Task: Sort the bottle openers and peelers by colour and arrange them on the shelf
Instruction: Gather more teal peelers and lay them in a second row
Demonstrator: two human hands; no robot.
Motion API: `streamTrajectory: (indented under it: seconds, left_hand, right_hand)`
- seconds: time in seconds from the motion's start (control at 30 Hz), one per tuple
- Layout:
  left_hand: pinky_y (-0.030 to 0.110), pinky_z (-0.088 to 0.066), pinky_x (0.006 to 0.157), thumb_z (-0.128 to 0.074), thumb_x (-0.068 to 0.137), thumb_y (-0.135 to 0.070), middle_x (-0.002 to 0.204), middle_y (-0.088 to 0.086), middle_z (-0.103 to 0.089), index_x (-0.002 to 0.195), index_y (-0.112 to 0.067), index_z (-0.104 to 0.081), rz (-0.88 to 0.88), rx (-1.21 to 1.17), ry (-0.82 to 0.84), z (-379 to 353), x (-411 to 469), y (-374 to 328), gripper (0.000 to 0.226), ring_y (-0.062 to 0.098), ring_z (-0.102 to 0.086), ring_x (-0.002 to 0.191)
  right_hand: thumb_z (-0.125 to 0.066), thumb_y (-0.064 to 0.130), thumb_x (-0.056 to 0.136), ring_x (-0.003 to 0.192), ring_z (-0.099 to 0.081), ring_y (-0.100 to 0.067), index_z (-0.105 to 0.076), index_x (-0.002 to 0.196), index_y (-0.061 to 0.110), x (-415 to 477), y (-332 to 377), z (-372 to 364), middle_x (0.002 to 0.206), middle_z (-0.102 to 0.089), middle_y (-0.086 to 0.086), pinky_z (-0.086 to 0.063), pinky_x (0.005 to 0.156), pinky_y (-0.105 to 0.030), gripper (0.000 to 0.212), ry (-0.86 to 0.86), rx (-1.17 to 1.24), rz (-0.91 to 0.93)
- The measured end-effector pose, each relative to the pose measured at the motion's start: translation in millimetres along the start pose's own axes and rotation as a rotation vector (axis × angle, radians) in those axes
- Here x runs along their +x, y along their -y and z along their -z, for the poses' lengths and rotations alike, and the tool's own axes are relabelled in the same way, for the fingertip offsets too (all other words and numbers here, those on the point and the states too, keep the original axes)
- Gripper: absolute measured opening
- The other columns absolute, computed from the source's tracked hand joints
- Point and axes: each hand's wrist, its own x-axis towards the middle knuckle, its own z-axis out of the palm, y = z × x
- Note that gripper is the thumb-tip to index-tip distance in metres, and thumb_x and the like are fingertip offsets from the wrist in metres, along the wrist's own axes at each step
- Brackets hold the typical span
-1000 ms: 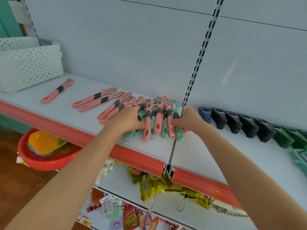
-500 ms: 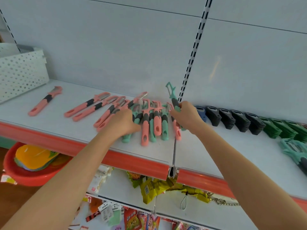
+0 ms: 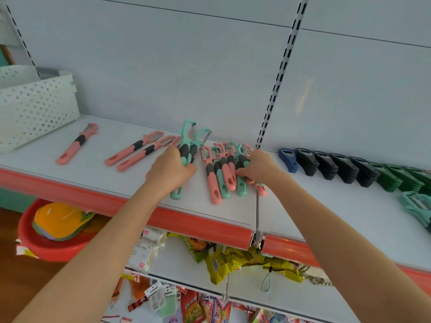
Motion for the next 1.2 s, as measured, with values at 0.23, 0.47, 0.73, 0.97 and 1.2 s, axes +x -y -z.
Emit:
streamTrajectory:
  seconds: [0.23, 0.47, 0.73, 0.97, 1.2]
  left_hand:
    - [0.04, -0.054, 0.062, -0.052, 0.086, -0.011, 0.081, 0.013, -0.063, 0.097, -0.001, -0.056, -0.036, -0.182, 0.021, -21.8, 0.2, -24.6, 0.015, 0.027, -0.063, 0.071]
    - [0.022, -0.035, 0.048, -0.06, 0.083, -0.009, 0.068, 0.0, -0.051, 0.089, -0.006, -0.052, -0.033, -0.024, 0.097, -47.1, 12.1, -42.8, 0.011, 0.012, -0.048, 0.059]
    - [0.028, -0.035, 0.062, -0.066, 0.079, -0.017, 0.083, 0.008, -0.051, 0.092, -0.001, -0.054, -0.127, 0.281, 0.164, -47.0, 11.0, -60.1, 0.024, 0.021, -0.047, 0.075]
    - [0.029, -0.037, 0.06, -0.056, 0.081, -0.008, 0.083, 0.011, -0.057, 0.078, -0.008, -0.047, -0.159, 0.42, 0.12, -46.7, 16.0, -54.5, 0.01, 0.025, -0.05, 0.073]
    - [0.028, -0.036, 0.06, -0.055, 0.084, -0.015, 0.073, 0.005, -0.048, 0.077, -0.01, -0.046, -0.138, 0.475, 0.091, -30.1, 15.2, -35.8, 0.012, 0.027, -0.055, 0.079]
  right_hand:
    - [-0.062, 0.015, 0.078, 0.033, -0.038, -0.011, -0.044, 0.056, 0.009, -8.3, -12.7, 13.1, 0.034, -0.043, 0.002, -0.027, 0.031, -0.012, 0.029, -0.132, 0.311, -0.071]
    - [-0.054, 0.012, 0.08, 0.058, -0.047, -0.024, -0.044, 0.066, 0.008, -19.8, -35.1, 23.7, 0.064, -0.052, -0.012, -0.037, 0.054, -0.03, 0.018, -0.255, 0.508, -0.083]
    - [-0.044, 0.003, 0.086, 0.049, -0.057, -0.017, -0.048, 0.086, 0.005, -31.1, -50.2, 28.3, 0.081, -0.057, -0.016, -0.04, 0.036, -0.015, 0.004, -0.221, 0.515, -0.081]
    - [-0.044, 0.008, 0.088, 0.054, -0.059, -0.015, -0.048, 0.091, 0.005, -32.7, -50.1, 26.4, 0.083, -0.059, -0.013, -0.044, 0.048, -0.023, 0.006, -0.213, 0.508, -0.098]
    - [-0.046, 0.012, 0.087, 0.064, -0.052, -0.022, -0.044, 0.074, 0.01, -28.0, -42.1, 19.1, 0.083, -0.06, -0.014, -0.041, 0.061, -0.03, 0.013, -0.217, 0.499, -0.139]
